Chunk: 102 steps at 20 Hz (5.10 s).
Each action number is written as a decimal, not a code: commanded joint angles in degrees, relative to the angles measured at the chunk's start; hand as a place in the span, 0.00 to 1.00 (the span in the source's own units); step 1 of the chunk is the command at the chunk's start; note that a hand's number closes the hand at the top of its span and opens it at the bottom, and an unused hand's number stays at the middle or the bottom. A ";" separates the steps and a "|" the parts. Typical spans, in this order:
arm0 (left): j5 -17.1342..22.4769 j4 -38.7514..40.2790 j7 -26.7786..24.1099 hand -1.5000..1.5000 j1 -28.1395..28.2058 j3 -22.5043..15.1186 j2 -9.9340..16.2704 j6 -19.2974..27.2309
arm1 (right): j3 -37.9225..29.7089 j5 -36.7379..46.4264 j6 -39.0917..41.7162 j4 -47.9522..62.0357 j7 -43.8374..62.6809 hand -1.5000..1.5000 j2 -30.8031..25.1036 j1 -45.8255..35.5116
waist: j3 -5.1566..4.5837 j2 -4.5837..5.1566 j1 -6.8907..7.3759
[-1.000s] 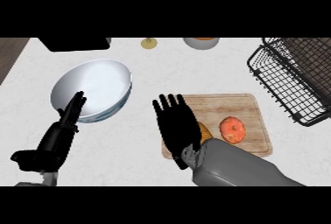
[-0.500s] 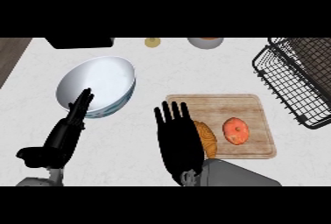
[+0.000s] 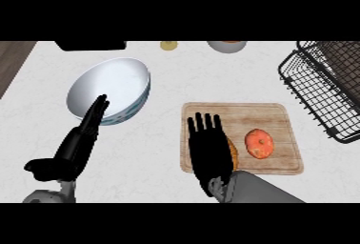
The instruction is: Pick the croissant from the cutting board and place it in the tiered basket
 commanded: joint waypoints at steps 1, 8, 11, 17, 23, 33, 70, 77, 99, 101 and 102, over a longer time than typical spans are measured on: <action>-0.20 6.29 1.71 0.50 0.72 -0.38 -0.34 -1.29 | -0.43 1.99 0.81 0.08 4.81 0.00 1.26 2.83 | -0.87 0.90 0.39; 0.43 8.14 2.09 0.50 -1.48 0.76 -0.60 -2.70 | -1.14 7.61 -3.35 1.26 2.13 0.00 -1.92 9.41 | -0.86 0.97 -0.06; -1.84 5.12 3.08 0.50 0.81 -1.97 -2.56 -0.57 | -3.88 7.35 -1.28 1.63 0.93 0.00 -2.31 9.37 | -0.84 0.86 0.51; -1.15 10.05 0.63 0.50 -1.82 1.16 -2.48 -3.15 | -7.18 9.32 -2.00 6.86 -4.72 0.00 -0.85 8.98 | -0.86 1.01 0.94; -1.25 11.23 2.30 0.50 -3.57 2.57 -2.90 -3.99 | -6.42 13.89 -6.42 6.97 -6.99 0.00 -0.13 13.89 | -0.84 0.96 0.77; -3.32 7.97 4.32 0.50 -2.16 1.85 -4.29 -3.65 | -9.88 15.67 -14.98 13.03 -19.93 1.00 2.25 11.16 | -0.82 0.93 1.18; -5.75 10.45 3.78 0.50 -4.01 3.27 -6.95 -3.92 | -82.63 -16.65 -22.72 -23.89 3.71 1.00 -32.23 27.74 | -0.92 0.94 0.78; -6.01 8.95 4.19 0.50 -3.87 3.07 -7.01 -5.71 | -76.61 -16.81 -23.28 2.00 -1.01 1.00 -39.02 8.30 | -0.86 1.18 2.59; -7.20 13.15 2.51 0.50 -6.82 4.92 -8.98 -7.05 | -70.80 -10.57 -34.79 60.85 -27.84 1.00 -33.25 -27.15 | -0.76 1.60 3.51; -8.73 16.68 0.15 0.50 -6.82 4.52 -10.01 -6.28 | -72.24 -11.98 -36.97 62.23 -30.28 1.00 -31.32 -26.56 | -0.78 1.60 2.86; -6.76 13.58 3.15 0.50 -7.39 5.91 -8.24 -7.86 | -72.59 -11.90 -38.30 62.94 -28.98 1.00 -30.86 -28.32 | -0.77 1.54 3.15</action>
